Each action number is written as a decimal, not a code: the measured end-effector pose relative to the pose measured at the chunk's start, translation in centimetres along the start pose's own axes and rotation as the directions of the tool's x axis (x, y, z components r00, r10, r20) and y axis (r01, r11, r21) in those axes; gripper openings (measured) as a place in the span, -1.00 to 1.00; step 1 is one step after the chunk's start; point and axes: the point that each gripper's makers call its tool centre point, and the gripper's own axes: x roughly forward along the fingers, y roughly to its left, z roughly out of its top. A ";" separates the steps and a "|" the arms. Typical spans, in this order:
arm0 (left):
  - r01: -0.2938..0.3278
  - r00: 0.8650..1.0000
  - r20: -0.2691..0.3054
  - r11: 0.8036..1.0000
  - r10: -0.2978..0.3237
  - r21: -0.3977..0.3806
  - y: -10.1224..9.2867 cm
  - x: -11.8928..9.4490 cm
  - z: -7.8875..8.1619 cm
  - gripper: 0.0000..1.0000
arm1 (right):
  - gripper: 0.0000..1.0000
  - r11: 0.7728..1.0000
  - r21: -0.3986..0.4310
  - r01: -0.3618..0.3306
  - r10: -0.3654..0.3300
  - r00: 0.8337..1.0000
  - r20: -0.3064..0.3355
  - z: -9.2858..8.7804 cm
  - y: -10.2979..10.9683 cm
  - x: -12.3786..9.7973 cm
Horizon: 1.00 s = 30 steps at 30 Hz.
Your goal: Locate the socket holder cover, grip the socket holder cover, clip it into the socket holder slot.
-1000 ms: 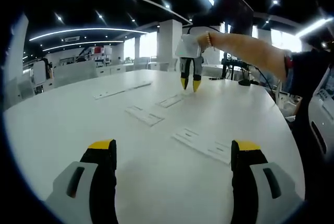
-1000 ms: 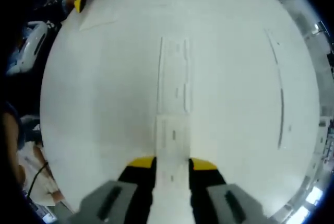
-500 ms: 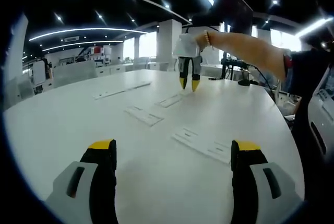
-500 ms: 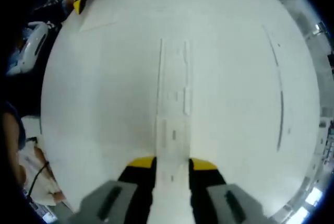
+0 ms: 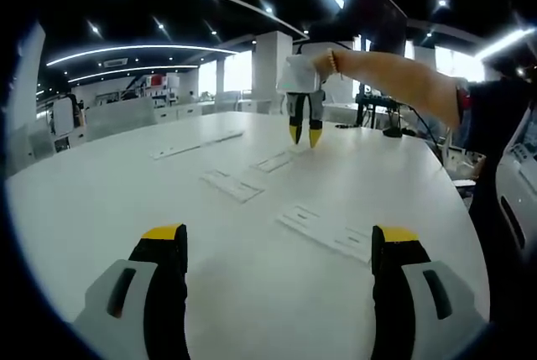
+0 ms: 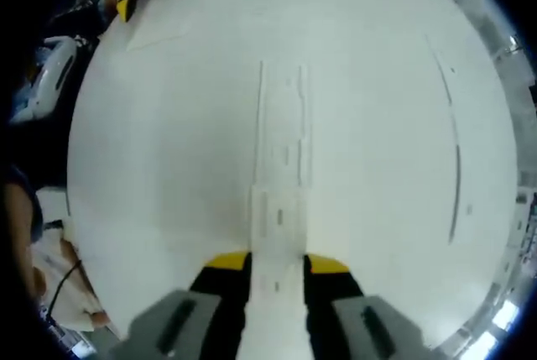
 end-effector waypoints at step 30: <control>-0.003 1.000 0.006 1.000 0.003 0.004 -0.1 -0.5 0.0 0.79 | -0.48 1.000 0.022 -0.007 0.008 1.000 -0.023 0.5 -0.1 0.2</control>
